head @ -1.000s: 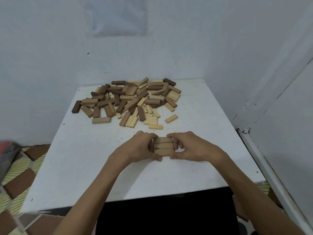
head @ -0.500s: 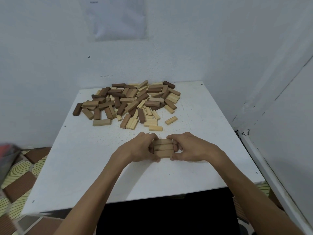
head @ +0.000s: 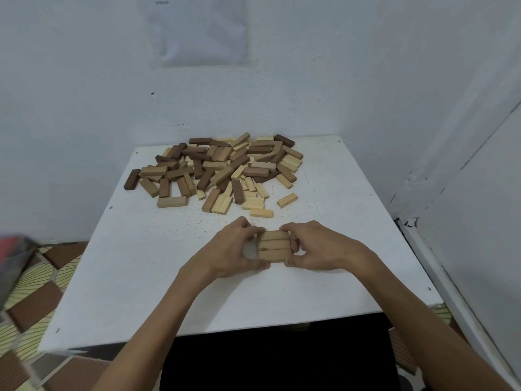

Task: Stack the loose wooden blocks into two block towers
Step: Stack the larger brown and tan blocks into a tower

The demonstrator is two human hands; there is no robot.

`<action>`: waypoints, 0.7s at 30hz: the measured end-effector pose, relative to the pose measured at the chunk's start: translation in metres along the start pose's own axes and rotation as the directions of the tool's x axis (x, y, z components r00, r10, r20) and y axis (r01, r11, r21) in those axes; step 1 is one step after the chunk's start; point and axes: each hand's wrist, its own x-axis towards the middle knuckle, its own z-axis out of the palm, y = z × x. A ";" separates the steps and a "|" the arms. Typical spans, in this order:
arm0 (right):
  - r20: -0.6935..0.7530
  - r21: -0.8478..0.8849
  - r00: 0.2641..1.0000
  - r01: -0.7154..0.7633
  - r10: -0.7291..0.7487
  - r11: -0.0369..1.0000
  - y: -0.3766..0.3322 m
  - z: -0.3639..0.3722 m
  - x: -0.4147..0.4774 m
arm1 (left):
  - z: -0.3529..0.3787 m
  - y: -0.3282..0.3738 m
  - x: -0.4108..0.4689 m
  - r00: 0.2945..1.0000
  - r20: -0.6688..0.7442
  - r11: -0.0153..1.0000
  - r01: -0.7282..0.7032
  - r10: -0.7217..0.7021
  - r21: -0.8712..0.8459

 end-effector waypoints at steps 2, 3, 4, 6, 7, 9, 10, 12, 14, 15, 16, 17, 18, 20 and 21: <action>-0.019 0.002 1.000 0.009 -0.009 1.000 0.000 0.001 -0.002 | -0.002 0.000 0.002 0.999 -0.022 0.999 -0.035 0.035 0.020; -0.037 -0.005 0.999 0.013 -0.014 1.000 0.001 0.001 -0.003 | -0.003 0.000 0.003 0.998 -0.022 0.998 -0.054 0.055 0.024; -0.059 -0.019 0.998 0.021 -0.022 1.000 0.003 0.002 -0.005 | -0.003 0.000 0.005 0.998 -0.016 0.997 -0.068 0.068 0.020; -0.108 -0.049 0.993 0.040 -0.045 0.998 0.008 0.003 -0.010 | -0.002 0.000 0.008 0.997 -0.005 0.997 -0.074 0.074 0.006; -0.132 -0.047 0.989 0.054 -0.060 0.997 0.011 0.004 -0.012 | -0.002 0.000 0.010 0.997 -0.008 0.997 -0.075 0.075 0.007; -0.183 -0.008 0.978 0.095 -0.095 0.995 0.017 0.008 -0.018 | -0.002 0.002 0.014 0.996 -0.019 0.996 -0.089 0.090 0.023; -0.210 0.019 0.972 0.117 -0.111 0.993 0.021 0.010 -0.022 | -0.002 0.003 0.016 0.994 -0.024 0.994 -0.101 0.102 0.029; -0.262 0.059 0.955 0.160 -0.139 0.985 0.026 0.012 -0.028 | -0.001 0.005 0.020 0.990 -0.036 0.991 -0.134 0.134 0.008; -0.312 0.040 0.936 0.187 -0.165 0.982 0.032 0.013 -0.034 | 0.003 0.007 0.025 0.984 -0.046 0.985 -0.172 0.170 -0.035; -0.333 0.016 0.927 0.187 -0.171 0.982 0.035 0.013 -0.036 | 0.006 0.009 0.028 0.981 -0.046 0.980 -0.193 0.190 -0.046; -0.351 -0.003 0.920 0.183 -0.173 0.983 0.038 0.014 -0.039 | 0.009 0.010 0.032 0.975 -0.043 0.974 -0.218 0.216 -0.053; -0.372 -0.009 0.912 0.180 -0.171 0.984 0.043 0.014 -0.042 | 0.012 0.012 0.037 0.969 -0.038 0.967 -0.248 0.246 -0.054; -0.396 -0.004 0.903 0.178 -0.165 0.984 0.047 0.015 -0.045 | 0.015 0.015 0.042 0.961 -0.032 0.960 -0.276 0.274 -0.054; -0.451 0.029 0.884 0.156 -0.126 0.987 0.057 0.017 -0.052 | 0.020 0.021 0.053 0.946 -0.024 0.944 -0.326 0.325 -0.053; -0.478 0.057 0.873 0.135 -0.092 0.989 0.063 0.017 -0.055 | 0.023 0.024 0.059 0.936 -0.027 0.935 -0.351 0.350 -0.058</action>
